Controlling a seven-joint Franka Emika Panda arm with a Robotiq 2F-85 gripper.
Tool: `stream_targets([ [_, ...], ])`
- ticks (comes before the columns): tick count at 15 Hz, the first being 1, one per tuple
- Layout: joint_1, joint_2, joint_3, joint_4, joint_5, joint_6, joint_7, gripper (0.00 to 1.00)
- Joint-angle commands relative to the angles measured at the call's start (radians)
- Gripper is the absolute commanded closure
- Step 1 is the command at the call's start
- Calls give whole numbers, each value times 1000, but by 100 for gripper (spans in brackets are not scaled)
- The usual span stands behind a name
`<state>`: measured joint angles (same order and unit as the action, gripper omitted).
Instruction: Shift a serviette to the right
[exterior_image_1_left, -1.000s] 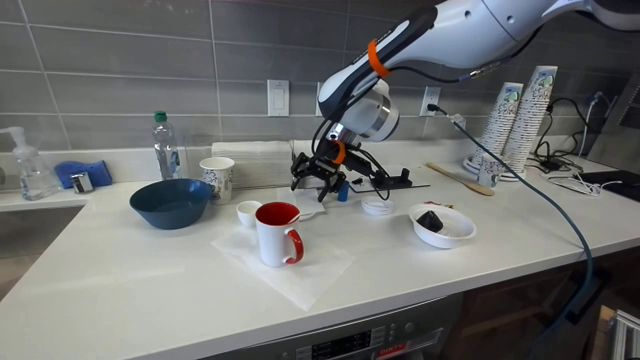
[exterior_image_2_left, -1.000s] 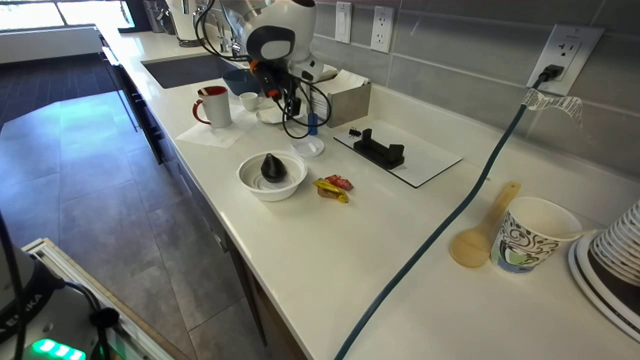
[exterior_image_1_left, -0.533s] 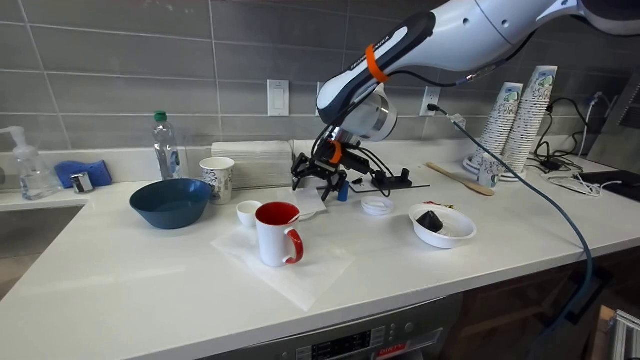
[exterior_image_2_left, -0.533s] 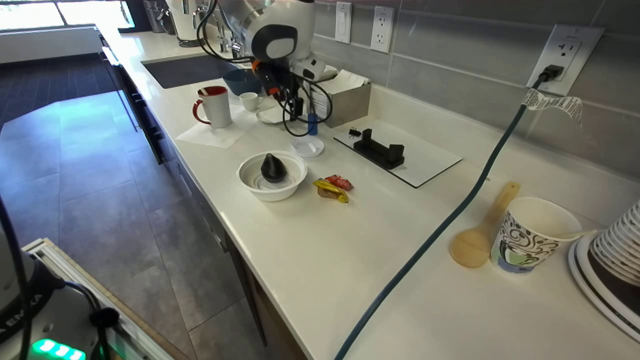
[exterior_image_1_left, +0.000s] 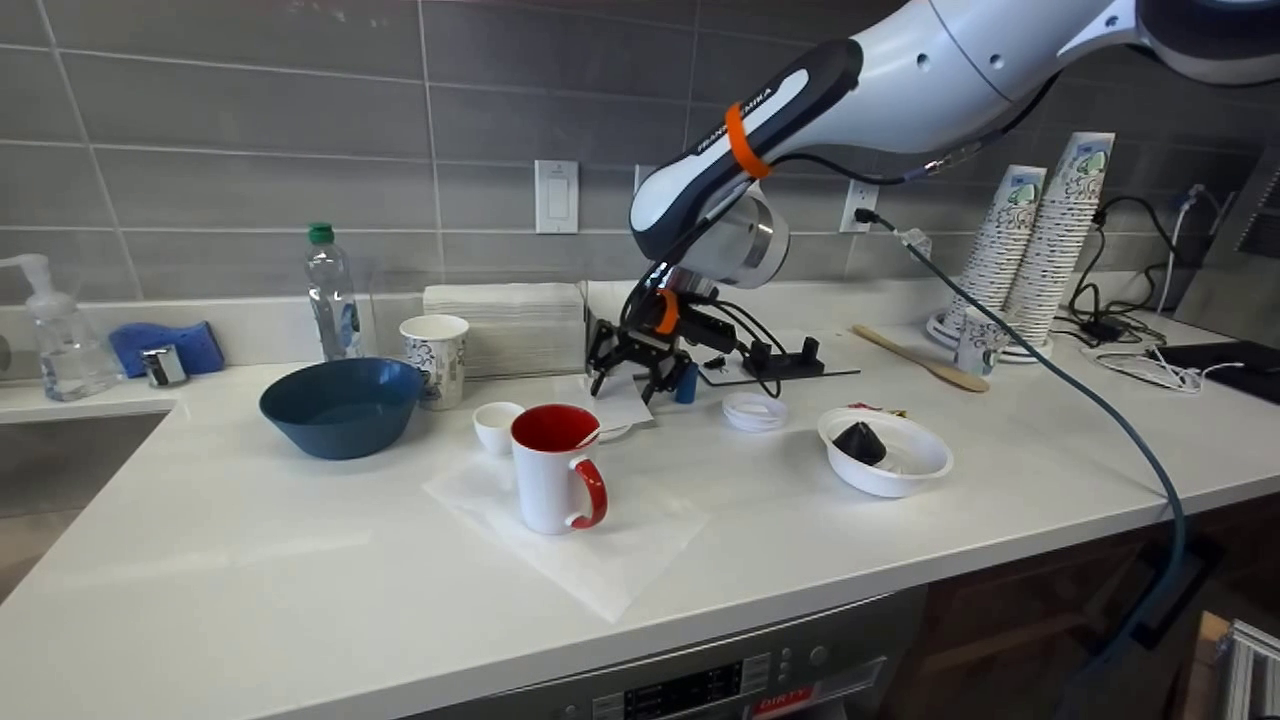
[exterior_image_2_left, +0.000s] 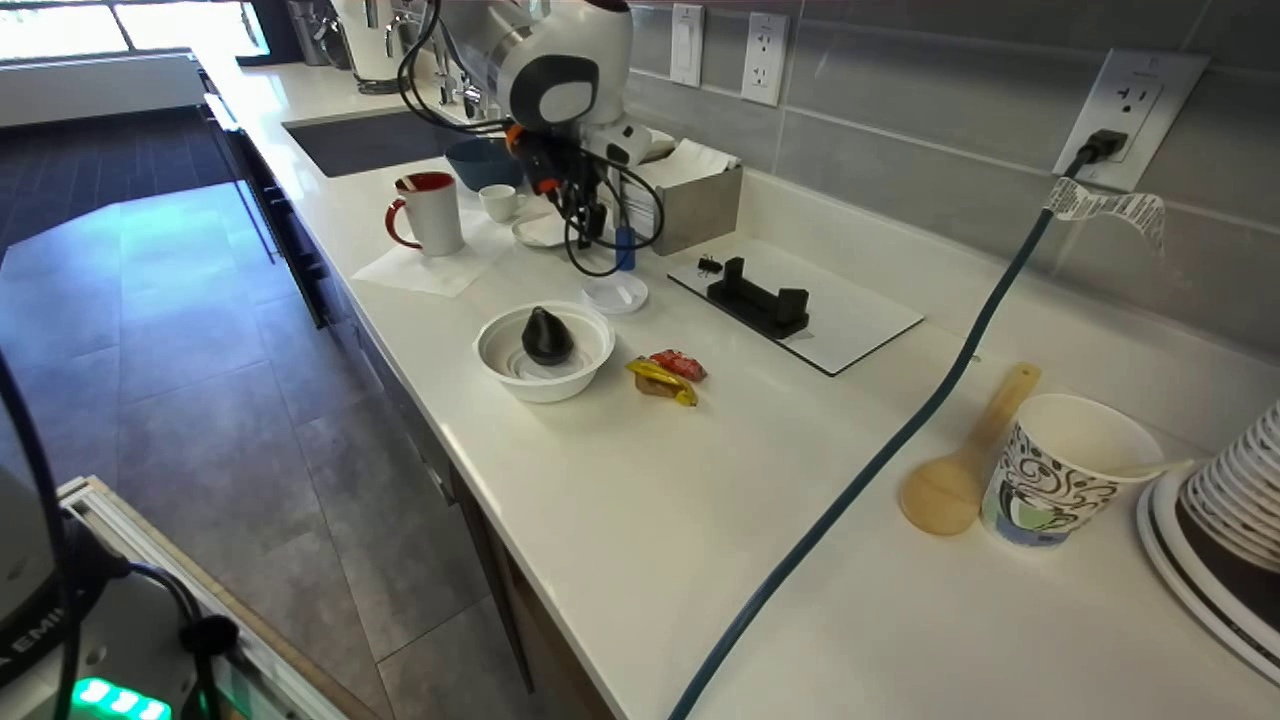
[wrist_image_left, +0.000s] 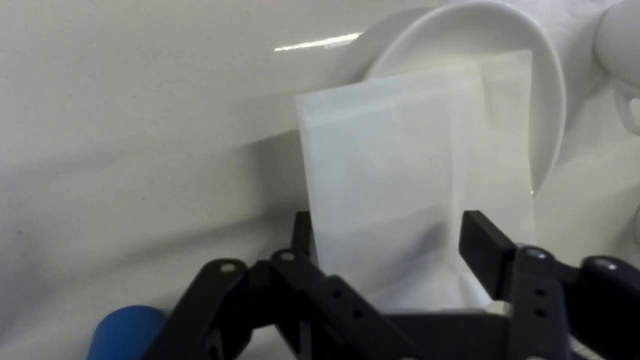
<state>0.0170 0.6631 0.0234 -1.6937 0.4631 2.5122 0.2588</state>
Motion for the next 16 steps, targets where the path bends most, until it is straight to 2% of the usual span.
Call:
stream_targets([
  [1,-7,29,2,53,-33,-27,38,45],
  [5,-4,20,-2,51,-38,-22,41,80],
  [9,1,-2,-4,36,-46,-17,45,100],
  [16,10,-41,-6,13,-61,-24,61,99],
])
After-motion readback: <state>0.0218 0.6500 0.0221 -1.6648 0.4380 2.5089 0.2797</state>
